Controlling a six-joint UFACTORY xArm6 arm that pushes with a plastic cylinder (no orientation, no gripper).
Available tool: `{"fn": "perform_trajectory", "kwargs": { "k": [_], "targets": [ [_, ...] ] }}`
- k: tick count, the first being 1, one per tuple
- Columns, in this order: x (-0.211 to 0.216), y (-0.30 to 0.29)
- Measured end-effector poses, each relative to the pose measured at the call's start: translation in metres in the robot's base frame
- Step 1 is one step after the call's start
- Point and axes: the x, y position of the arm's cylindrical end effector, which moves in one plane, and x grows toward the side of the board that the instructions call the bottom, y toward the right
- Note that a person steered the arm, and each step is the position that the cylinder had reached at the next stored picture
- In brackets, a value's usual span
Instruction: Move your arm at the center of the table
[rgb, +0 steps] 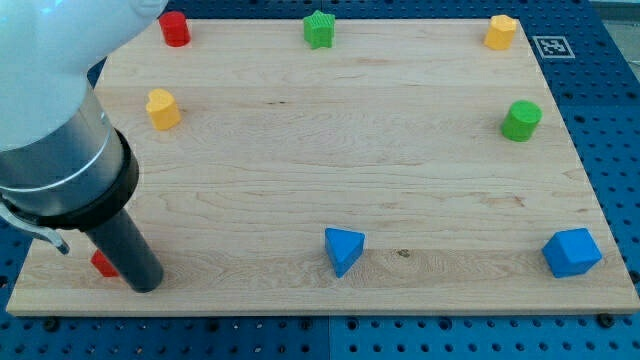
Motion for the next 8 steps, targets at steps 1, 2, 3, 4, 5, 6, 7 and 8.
{"fn": "perform_trajectory", "kwargs": {
  "k": [1,2,3,4,5,6,7,8],
  "targets": [
    [0.0,0.003],
    [-0.025,0.027],
    [-0.066,0.057],
    [-0.116,0.095],
    [-0.158,0.132],
    [-0.166,0.148],
    [-0.166,0.148],
    [-0.168,0.148]
  ]
}}
